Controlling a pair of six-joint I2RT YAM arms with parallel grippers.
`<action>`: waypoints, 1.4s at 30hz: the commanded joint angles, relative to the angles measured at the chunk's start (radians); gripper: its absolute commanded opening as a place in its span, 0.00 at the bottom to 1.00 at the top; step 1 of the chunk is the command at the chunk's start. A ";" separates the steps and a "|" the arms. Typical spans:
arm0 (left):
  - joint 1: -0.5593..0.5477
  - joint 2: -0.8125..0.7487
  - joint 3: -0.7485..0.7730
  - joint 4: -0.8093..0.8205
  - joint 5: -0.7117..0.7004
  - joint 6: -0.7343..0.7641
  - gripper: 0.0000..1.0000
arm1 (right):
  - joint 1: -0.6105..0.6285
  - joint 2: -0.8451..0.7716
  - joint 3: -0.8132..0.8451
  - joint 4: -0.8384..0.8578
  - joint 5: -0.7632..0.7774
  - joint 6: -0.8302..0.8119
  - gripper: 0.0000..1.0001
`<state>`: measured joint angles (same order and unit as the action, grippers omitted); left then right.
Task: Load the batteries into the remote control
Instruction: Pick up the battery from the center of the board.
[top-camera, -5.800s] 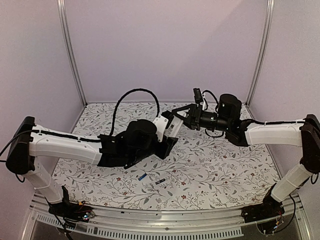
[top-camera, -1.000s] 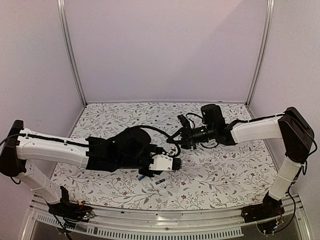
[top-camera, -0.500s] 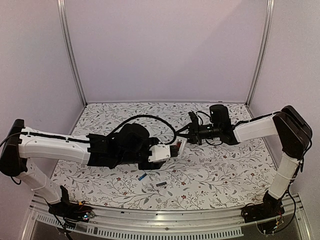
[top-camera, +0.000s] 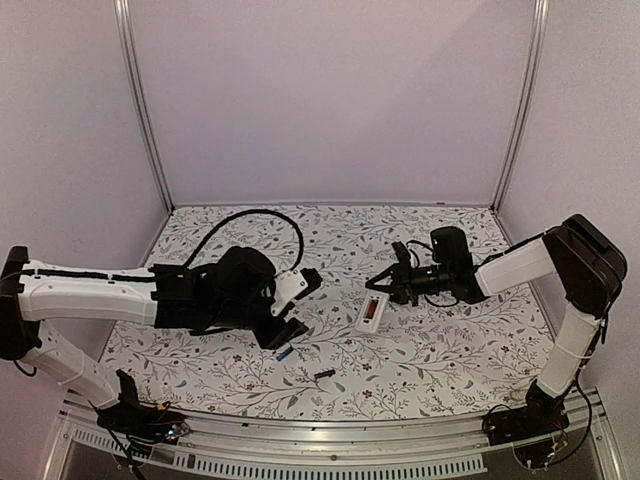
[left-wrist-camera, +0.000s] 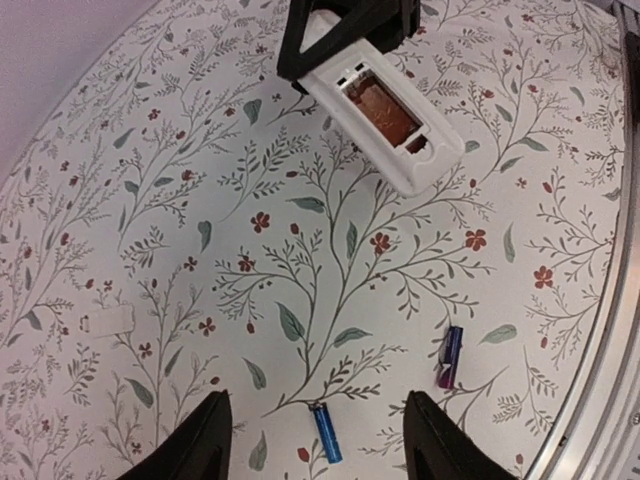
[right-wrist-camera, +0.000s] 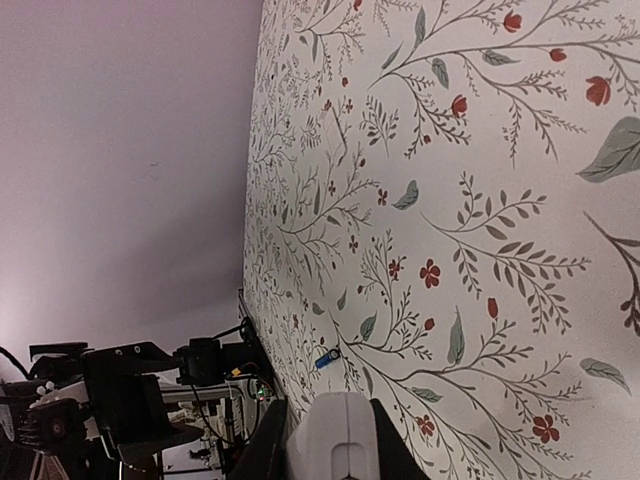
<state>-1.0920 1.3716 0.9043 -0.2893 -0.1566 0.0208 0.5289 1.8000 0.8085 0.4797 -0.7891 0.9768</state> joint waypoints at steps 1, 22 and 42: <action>-0.065 0.044 -0.046 -0.063 0.125 -0.097 0.56 | 0.000 -0.045 -0.039 0.019 -0.009 -0.043 0.00; -0.093 0.343 0.183 -0.186 0.040 -0.064 0.43 | -0.017 -0.157 -0.149 0.001 -0.016 -0.131 0.00; 0.063 0.328 0.148 -0.384 0.054 -0.213 0.42 | -0.024 -0.139 -0.145 -0.002 -0.036 -0.142 0.00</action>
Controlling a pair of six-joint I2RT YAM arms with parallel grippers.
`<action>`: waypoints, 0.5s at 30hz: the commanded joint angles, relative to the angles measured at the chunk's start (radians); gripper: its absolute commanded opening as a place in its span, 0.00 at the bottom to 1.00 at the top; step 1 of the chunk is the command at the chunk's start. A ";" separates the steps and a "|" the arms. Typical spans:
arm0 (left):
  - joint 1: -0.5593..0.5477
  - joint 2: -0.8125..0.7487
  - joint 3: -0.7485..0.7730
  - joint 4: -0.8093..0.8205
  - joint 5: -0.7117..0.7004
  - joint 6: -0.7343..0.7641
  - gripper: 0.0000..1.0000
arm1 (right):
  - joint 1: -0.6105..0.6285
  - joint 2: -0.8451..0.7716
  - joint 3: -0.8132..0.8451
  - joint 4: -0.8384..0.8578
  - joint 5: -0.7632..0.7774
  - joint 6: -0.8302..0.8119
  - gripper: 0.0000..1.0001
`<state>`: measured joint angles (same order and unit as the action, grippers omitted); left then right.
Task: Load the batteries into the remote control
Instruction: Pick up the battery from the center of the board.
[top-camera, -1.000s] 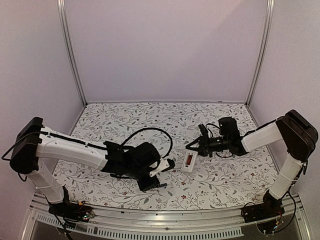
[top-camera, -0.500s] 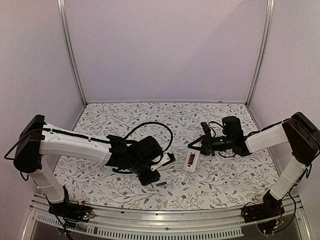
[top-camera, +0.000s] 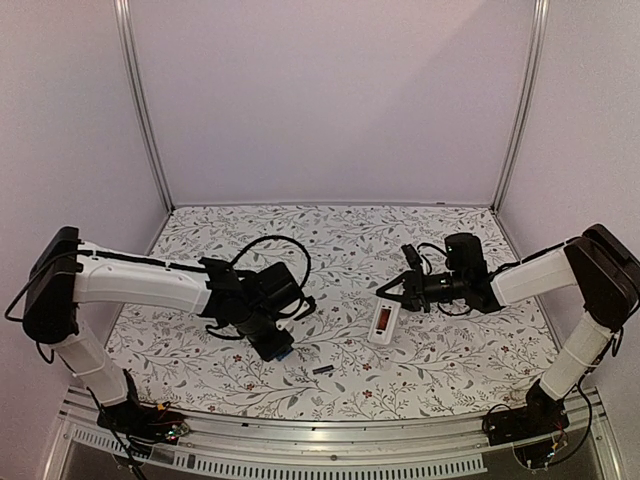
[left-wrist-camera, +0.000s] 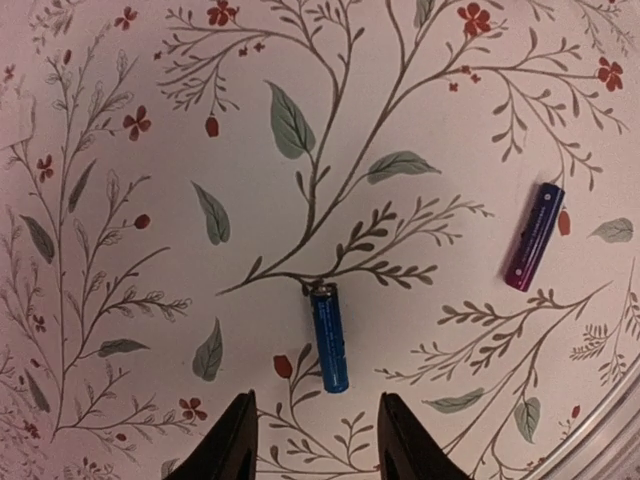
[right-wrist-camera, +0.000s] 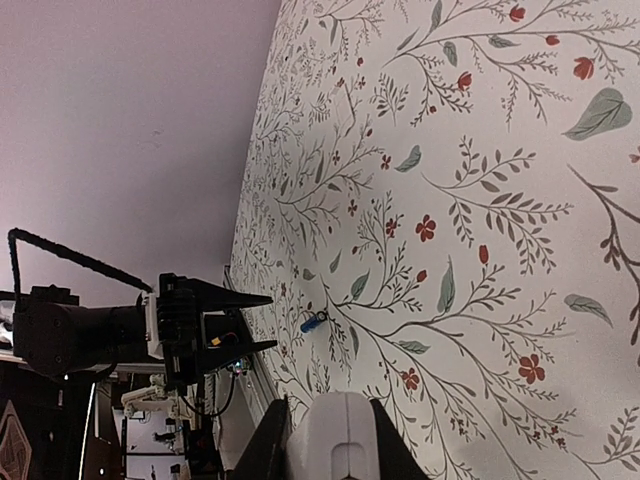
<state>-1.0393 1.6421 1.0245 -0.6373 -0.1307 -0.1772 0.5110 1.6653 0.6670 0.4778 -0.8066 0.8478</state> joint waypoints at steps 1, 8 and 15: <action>0.010 0.071 0.040 -0.044 0.033 -0.011 0.42 | -0.005 -0.002 -0.003 0.000 -0.019 -0.011 0.00; 0.024 0.168 0.115 -0.120 0.011 0.024 0.36 | -0.006 0.002 -0.003 0.001 -0.020 -0.012 0.00; 0.040 0.268 0.175 -0.168 0.082 0.075 0.25 | -0.017 0.001 -0.003 0.000 -0.030 -0.016 0.00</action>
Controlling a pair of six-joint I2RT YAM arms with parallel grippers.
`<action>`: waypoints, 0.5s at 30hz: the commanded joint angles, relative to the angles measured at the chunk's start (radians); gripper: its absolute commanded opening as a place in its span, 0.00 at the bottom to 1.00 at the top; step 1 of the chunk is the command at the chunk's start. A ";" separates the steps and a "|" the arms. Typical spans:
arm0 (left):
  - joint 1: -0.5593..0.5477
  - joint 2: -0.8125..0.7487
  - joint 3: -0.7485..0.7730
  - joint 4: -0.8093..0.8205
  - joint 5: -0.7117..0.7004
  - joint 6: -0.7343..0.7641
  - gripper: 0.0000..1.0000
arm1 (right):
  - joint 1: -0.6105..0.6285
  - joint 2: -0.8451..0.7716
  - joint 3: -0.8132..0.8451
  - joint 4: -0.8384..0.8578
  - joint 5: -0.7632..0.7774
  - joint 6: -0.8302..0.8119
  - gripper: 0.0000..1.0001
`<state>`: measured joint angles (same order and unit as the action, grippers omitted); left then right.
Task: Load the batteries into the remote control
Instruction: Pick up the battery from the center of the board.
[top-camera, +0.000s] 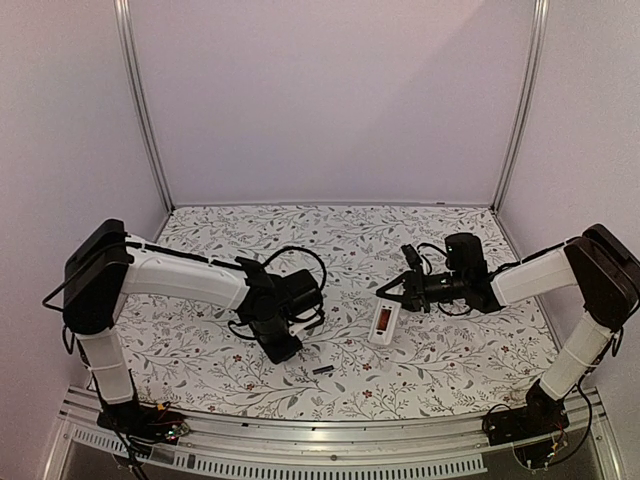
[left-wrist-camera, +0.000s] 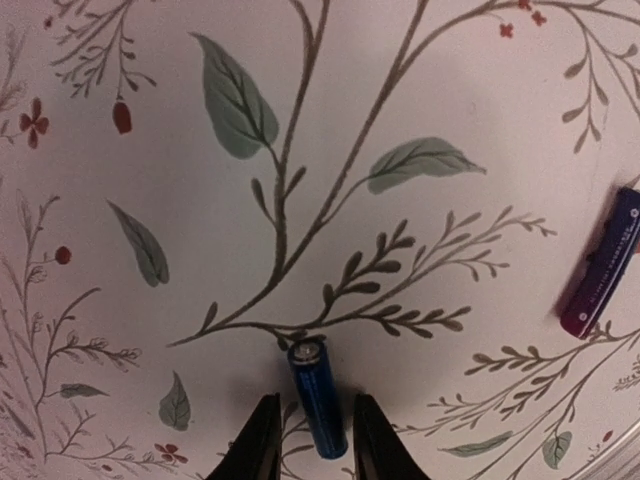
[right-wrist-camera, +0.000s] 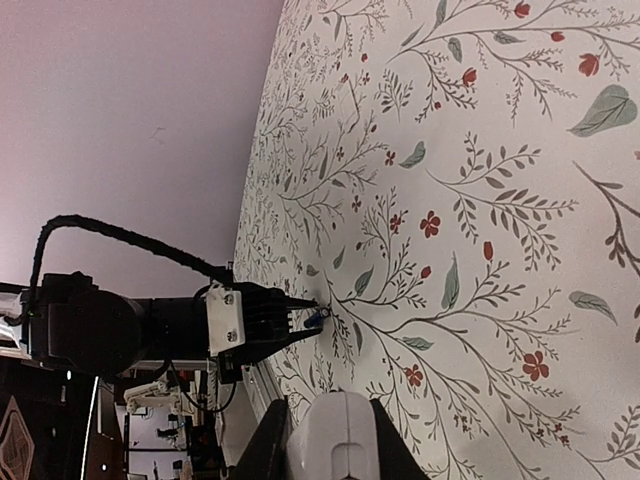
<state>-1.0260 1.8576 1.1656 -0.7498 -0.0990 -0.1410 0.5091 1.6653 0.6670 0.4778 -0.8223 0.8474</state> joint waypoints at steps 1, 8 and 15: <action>0.032 0.066 0.041 -0.062 0.061 0.047 0.23 | -0.020 0.000 -0.005 0.000 -0.016 -0.016 0.00; 0.081 0.131 0.093 -0.088 0.082 0.146 0.07 | -0.058 -0.015 -0.019 0.000 -0.030 -0.023 0.00; 0.124 0.125 0.226 -0.077 0.137 0.558 0.08 | -0.073 0.025 0.001 0.016 -0.030 -0.031 0.00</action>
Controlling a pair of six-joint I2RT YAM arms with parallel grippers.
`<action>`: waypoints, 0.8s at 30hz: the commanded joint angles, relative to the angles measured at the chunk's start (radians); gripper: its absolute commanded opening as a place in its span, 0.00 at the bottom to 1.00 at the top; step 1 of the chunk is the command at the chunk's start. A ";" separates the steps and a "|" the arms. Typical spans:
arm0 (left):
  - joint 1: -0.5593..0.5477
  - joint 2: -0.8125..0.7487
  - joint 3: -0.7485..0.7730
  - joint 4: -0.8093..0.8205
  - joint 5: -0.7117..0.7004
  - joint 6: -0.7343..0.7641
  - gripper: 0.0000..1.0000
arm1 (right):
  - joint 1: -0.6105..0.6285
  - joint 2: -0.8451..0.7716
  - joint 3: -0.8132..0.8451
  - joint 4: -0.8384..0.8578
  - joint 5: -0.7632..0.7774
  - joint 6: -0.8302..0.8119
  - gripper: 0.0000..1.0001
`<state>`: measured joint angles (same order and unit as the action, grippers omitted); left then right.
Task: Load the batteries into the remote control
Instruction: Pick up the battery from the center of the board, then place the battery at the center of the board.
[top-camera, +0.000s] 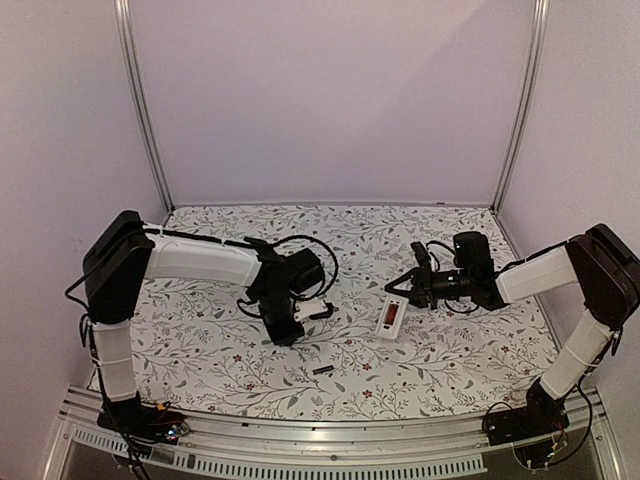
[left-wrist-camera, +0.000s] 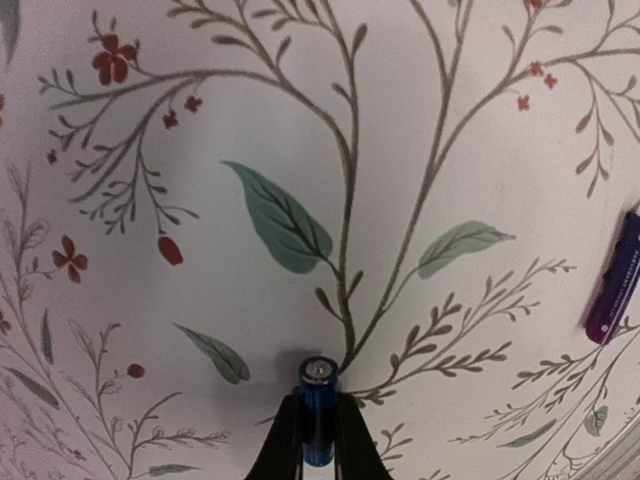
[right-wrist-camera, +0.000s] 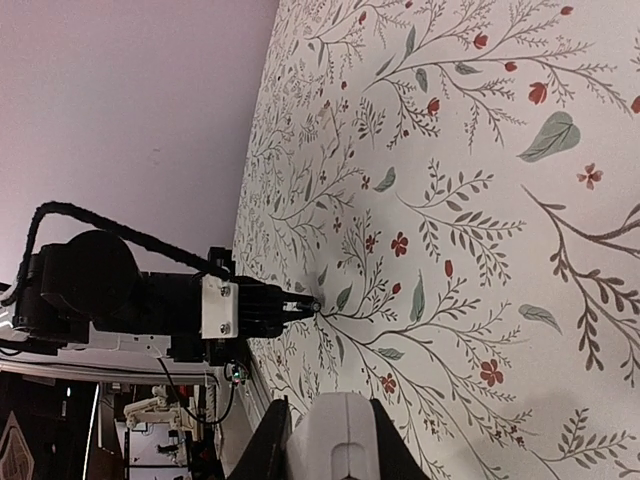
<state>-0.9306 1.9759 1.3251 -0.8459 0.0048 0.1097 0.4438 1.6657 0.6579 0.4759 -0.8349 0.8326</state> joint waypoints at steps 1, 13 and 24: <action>0.033 0.001 0.079 0.033 0.040 0.378 0.08 | -0.009 0.035 0.014 0.032 -0.020 -0.011 0.00; 0.066 0.155 0.285 -0.066 0.105 0.832 0.02 | -0.015 0.120 0.024 0.188 -0.049 0.092 0.00; 0.055 0.164 0.205 -0.006 0.004 0.846 0.15 | -0.016 0.152 0.014 0.257 -0.058 0.146 0.00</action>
<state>-0.8734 2.1342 1.5517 -0.8589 0.0479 0.9379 0.4351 1.8008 0.6662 0.6827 -0.8783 0.9550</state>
